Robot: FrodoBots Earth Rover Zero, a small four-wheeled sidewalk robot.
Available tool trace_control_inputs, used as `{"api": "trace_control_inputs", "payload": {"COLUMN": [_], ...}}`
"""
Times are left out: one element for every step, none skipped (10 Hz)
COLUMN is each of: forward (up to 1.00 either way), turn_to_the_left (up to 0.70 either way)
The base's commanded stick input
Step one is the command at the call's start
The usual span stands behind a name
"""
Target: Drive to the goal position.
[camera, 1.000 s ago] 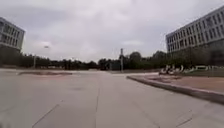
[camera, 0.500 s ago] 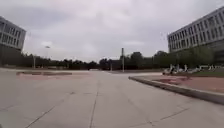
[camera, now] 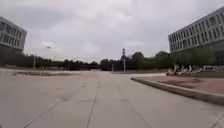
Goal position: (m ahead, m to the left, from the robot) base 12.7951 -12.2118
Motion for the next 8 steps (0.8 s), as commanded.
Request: {"api": "trace_control_inputs", "payload": {"forward": [1.0, 1.0, 1.0, 1.0, 1.0, 1.0, 1.0, 1.0], "turn_to_the_left": [0.0, 0.0, 0.0, 0.0, 0.0, 0.0, 0.0, 0.0]}}
